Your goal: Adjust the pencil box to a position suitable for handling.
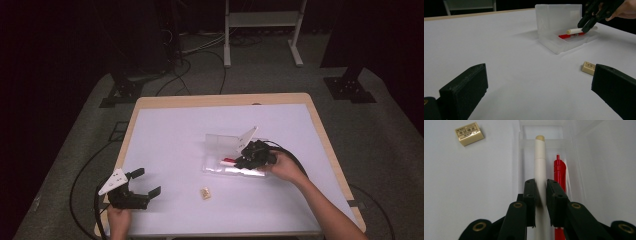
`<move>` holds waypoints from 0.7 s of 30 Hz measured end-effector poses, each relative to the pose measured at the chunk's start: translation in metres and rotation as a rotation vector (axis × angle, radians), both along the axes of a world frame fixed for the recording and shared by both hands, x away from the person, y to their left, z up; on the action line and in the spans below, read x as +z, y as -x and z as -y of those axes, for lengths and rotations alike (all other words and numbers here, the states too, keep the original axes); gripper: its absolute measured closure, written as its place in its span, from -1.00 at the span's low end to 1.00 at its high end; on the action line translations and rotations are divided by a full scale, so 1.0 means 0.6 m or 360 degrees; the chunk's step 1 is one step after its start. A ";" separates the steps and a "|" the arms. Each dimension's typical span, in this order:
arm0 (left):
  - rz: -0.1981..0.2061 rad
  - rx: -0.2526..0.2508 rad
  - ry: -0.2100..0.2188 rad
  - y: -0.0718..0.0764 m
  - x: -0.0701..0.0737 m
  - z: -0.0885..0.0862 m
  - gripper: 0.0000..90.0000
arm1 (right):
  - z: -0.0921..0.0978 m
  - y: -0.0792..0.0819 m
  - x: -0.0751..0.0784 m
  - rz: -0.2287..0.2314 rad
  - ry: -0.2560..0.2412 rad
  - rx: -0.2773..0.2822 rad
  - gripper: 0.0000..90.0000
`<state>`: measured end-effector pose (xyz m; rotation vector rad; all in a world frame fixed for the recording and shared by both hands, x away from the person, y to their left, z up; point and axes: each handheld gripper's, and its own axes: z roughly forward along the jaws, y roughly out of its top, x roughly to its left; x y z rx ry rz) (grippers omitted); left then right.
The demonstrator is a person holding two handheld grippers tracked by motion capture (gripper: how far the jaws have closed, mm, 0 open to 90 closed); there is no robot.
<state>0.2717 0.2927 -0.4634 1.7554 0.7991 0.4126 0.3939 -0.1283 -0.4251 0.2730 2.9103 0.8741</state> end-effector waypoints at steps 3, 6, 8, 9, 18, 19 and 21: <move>0.0001 0.0001 -0.0001 0.000 0.000 0.000 -1.00 | 0.001 -0.003 -0.003 -0.0010 -0.0005 -0.0003 0.72; 0.0002 -0.0001 0.0000 0.000 0.000 0.000 -1.00 | 0.002 -0.005 -0.004 -0.0017 -0.0003 -0.0009 0.72; -0.0002 -0.0002 0.0000 0.000 0.000 0.000 -1.00 | 0.002 -0.006 -0.005 -0.0022 0.0001 -0.0011 0.72; -0.0001 -0.0001 0.0001 0.000 0.000 0.000 -1.00 | 0.002 -0.007 -0.006 -0.0019 0.0001 -0.0006 0.72; -0.0001 -0.0003 0.0000 0.000 0.000 0.000 -1.00 | 0.001 -0.012 -0.015 -0.0045 0.0014 -0.0017 0.72; -0.0002 -0.0002 0.0001 0.000 0.000 0.000 -1.00 | 0.001 -0.012 -0.016 -0.0049 0.0016 -0.0017 0.72; -0.0002 -0.0001 0.0005 0.000 0.000 0.000 -1.00 | 0.001 -0.014 -0.018 -0.0053 0.0014 -0.0015 0.72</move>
